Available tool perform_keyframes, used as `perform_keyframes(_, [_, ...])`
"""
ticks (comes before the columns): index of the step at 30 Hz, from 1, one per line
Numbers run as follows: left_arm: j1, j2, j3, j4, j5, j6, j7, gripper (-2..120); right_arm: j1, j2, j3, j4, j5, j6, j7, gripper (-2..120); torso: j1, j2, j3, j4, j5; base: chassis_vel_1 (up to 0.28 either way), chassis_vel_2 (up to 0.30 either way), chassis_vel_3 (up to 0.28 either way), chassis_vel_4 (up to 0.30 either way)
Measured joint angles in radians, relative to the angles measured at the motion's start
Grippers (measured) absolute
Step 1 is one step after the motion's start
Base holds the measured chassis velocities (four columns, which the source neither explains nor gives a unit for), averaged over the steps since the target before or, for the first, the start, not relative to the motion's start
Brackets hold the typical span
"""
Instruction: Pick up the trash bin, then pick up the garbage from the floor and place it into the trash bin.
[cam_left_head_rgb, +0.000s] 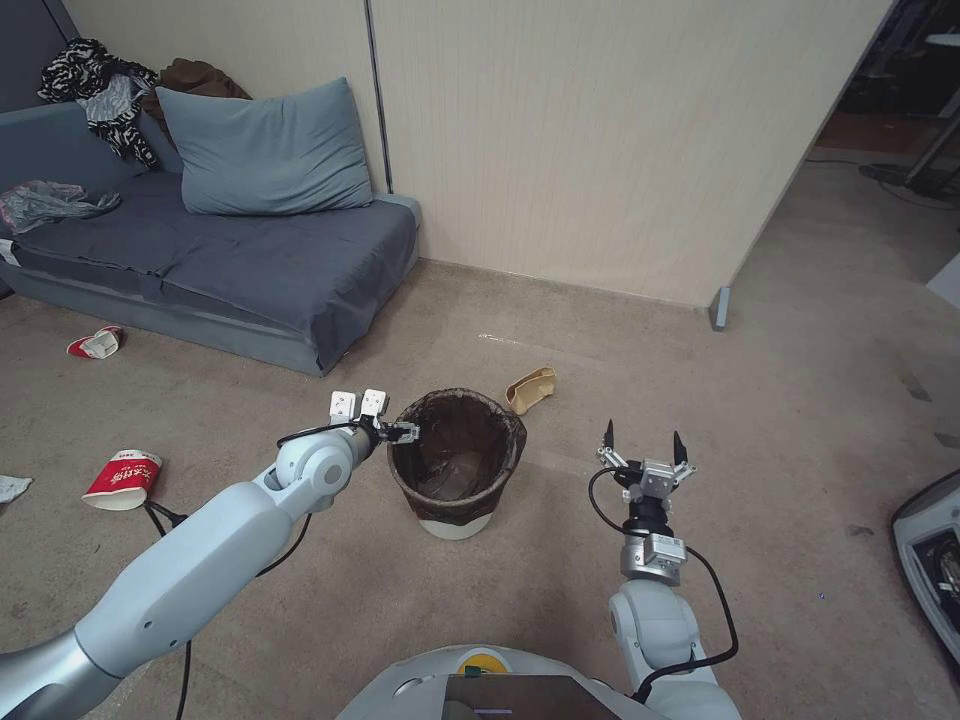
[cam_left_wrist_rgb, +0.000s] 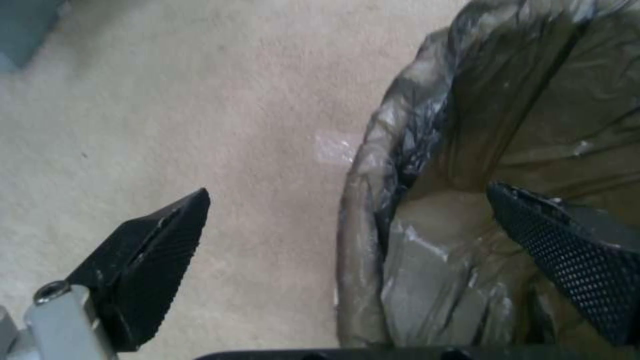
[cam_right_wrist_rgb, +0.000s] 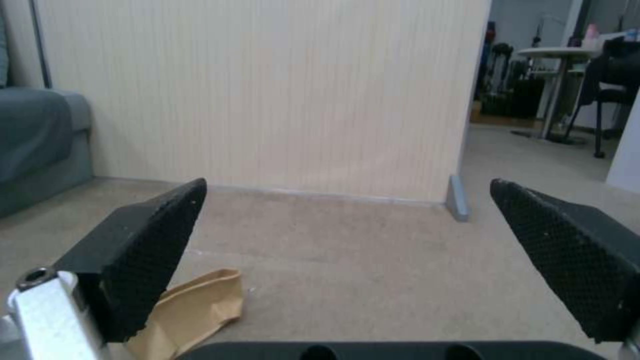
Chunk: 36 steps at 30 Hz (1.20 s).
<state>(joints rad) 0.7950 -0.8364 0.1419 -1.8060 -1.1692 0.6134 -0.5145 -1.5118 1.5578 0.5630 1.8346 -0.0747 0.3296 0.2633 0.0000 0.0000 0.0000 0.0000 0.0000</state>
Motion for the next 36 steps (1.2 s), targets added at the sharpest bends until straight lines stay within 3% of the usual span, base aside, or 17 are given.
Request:
perform_keyframes(18, [-0.065, -0.059, 0.053, 0.099, -0.061, 0.015, -0.018, 98, 0.003, 0.002, 0.004, -0.004, 0.0, 0.004, 0.003, 100, 0.0, 0.0, 0.0, 0.0, 0.0, 0.0, 0.0, 0.0, 0.0])
perform_keyframes(23, [-0.065, -0.066, 0.053, 0.11, -0.064, 0.014, -0.019, 86, 0.005, 0.001, 0.005, -0.005, 0.0, 0.004, 0.004, 100, 0.0, 0.0, 0.0, 0.0, 0.0, 0.0, 0.0, 0.0, 0.0])
perform_keyframes(25, [-0.063, -0.071, 0.053, 0.112, -0.064, 0.013, -0.02, 74, 0.007, 0.002, 0.004, -0.006, 0.0, 0.004, 0.005, 100, 0.0, 0.0, 0.0, 0.0, 0.0001, 0.0, 0.0, 0.0, 0.0])
perform_keyframes(27, [-0.063, -0.072, 0.053, 0.113, -0.065, 0.012, -0.022, 72, 0.007, 0.002, 0.004, -0.006, 0.0, 0.004, 0.005, 100, 0.0, 0.0, 0.0, 0.0, 0.0002, 0.0, 0.0, 0.0, 0.0])
perform_keyframes(29, [-0.061, -0.075, 0.05, 0.115, -0.076, 0.012, -0.028, 59, 0.008, 0.002, 0.004, -0.006, 0.0, 0.004, 0.005, 100, 0.0, 0.0, 0.0, 0.0001, 0.0003, 0.0, 0.0, 0.0, 0.0])
perform_keyframes(36, [-0.059, -0.085, 0.032, 0.123, -0.139, 0.023, -0.065, 38, 0.008, 0.003, 0.004, -0.006, 0.0, 0.004, 0.009, 100, 0.0, 0.0, 0.0, 0.0, 0.0003, 0.0, 0.0, 0.0, 0.0])
